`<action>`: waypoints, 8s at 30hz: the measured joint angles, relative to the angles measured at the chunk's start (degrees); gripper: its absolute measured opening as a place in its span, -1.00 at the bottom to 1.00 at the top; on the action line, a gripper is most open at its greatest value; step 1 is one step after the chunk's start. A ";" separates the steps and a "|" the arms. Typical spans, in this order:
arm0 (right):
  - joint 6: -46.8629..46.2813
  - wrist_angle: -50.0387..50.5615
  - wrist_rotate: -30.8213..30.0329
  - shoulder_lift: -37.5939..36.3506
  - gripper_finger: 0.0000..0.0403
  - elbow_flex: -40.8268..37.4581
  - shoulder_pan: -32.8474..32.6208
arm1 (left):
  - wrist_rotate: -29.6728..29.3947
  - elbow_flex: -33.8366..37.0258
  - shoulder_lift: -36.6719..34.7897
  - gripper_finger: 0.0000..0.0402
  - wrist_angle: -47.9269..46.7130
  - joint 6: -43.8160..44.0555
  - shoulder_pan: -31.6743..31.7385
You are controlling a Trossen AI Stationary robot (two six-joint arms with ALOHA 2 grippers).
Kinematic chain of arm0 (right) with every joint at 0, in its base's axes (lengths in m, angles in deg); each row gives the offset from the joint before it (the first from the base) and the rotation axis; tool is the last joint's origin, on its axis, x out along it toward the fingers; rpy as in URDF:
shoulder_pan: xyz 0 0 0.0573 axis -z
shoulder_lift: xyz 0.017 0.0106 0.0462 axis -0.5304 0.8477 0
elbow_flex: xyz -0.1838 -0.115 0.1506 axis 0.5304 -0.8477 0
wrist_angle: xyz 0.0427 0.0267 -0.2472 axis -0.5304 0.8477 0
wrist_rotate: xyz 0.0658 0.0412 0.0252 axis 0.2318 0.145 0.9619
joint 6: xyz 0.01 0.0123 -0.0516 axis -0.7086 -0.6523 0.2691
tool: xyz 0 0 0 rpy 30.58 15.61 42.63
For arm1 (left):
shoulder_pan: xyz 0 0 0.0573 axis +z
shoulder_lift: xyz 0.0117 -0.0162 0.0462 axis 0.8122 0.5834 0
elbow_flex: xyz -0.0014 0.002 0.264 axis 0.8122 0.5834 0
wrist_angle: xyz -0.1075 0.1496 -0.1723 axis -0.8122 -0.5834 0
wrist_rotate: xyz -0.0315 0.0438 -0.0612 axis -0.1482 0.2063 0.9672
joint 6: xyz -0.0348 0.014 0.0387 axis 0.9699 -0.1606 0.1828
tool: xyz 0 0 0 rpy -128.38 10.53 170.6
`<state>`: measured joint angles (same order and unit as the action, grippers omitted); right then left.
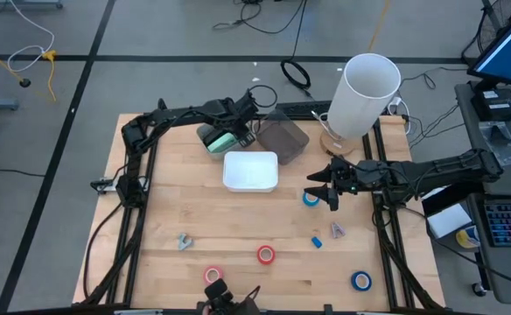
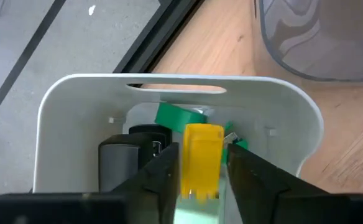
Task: Pick and place Stapler, Stapler remover, tape
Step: Put the yellow stapler into the gray bin, then put the blue stapler into the gray bin
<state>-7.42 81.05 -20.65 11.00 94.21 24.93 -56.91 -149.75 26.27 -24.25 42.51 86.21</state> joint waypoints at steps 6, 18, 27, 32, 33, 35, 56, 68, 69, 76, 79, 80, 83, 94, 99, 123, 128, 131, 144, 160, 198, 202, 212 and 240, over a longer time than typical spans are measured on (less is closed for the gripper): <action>-0.15 -0.01 -0.01 0.00 0.31 0.00 0.01 | -0.06 0.00 0.00 -0.02 -0.03 0.02 0.00; -0.20 -0.13 0.01 0.00 0.31 0.00 0.01 | 3.74 0.00 -6.86 0.08 -1.44 2.43 -2.17; -2.71 -0.15 -0.01 -0.02 0.31 0.00 0.01 | 11.04 -0.02 -16.54 0.08 -2.24 9.65 -8.35; -6.29 -0.15 0.01 -0.02 0.31 0.00 0.01 | 13.16 -0.07 -19.33 0.08 -1.79 11.60 -14.37; -6.22 -0.15 0.01 -0.02 0.31 0.00 0.01 | 13.44 -0.07 -19.39 0.08 -1.09 11.52 -15.99; -6.17 -0.14 0.01 -0.02 0.31 0.00 0.01 | 14.19 -0.07 -19.31 0.08 -1.06 11.11 -19.53; 0.57 -9.60 1.78 -0.02 0.31 0.00 -0.93 | 9.00 -0.04 -15.52 0.08 0.00 12.15 -41.31; 3.30 -11.32 -6.12 1.52 0.30 0.02 -11.38 | 9.90 9.39 -24.30 0.08 3.50 11.92 -38.52; 3.21 -11.03 -7.25 1.92 0.30 0.02 -12.39 | 9.94 12.32 -26.59 0.08 6.06 12.73 -38.48; 1.37 -5.67 -12.36 8.18 0.26 6.57 -17.05 | 10.05 33.24 -45.59 0.08 14.78 17.25 -39.22; 1.42 0.21 -13.59 12.21 0.18 12.31 -18.14 | 10.11 39.85 -53.79 0.08 18.41 18.14 -39.88; 1.15 2.33 -13.49 13.73 0.15 14.65 -18.20 | 10.08 41.94 -56.21 0.08 18.16 18.32 -39.97; -1.60 11.80 -12.60 18.44 0.06 21.11 -18.87 | 10.12 46.84 -62.91 0.08 19.74 18.49 -40.30; -24.24 43.19 5.29 35.78 -0.22 37.97 -20.14 | 10.02 56.17 -75.93 0.08 19.40 20.35 -40.24; -33.80 50.27 13.25 39.80 -0.36 38.01 -19.84 | 10.02 56.69 -76.13 0.08 19.15 18.63 -40.24; -39.56 54.40 13.72 39.72 -0.71 35.74 -15.74 | 9.91 56.63 -76.13 0.08 19.01 15.34 -40.24; -41.79 52.80 16.47 39.74 -0.62 34.07 -14.98 | 9.89 56.63 -76.13 0.08 19.00 15.11 -40.24; -41.89 52.76 16.71 39.74 -0.49 33.88 -14.98 | 9.89 56.63 -76.13 0.08 18.99 14.95 -40.24; -42.21 52.11 16.58 39.74 -0.01 33.86 -14.24 | 9.87 56.59 -76.13 0.08 18.96 14.04 -40.24; -44.22 41.62 18.42 40.32 0.23 26.15 -13.97 | 7.93 56.57 -76.13 0.08 19.09 14.12 -40.24; -42.60 14.77 28.34 40.26 0.05 8.70 -11.72 | 6.87 56.57 -76.13 0.08 19.22 14.56 -40.22; -34.59 14.51 28.32 40.26 0.05 8.70 -11.77 | 6.90 56.57 -76.13 0.08 19.21 14.56 -40.24; -3.68 11.59 28.45 40.26 0.05 8.70 -11.75 | 6.96 56.57 -76.13 0.08 19.14 18.46 -40.24; 37.68 8.08 28.46 40.30 0.05 5.29 -13.28 | 6.89 56.57 -76.13 0.08 19.16 27.62 -40.24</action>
<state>30.26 89.13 7.81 51.31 99.50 11.65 -50.02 -93.18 -49.86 -5.09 70.12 45.97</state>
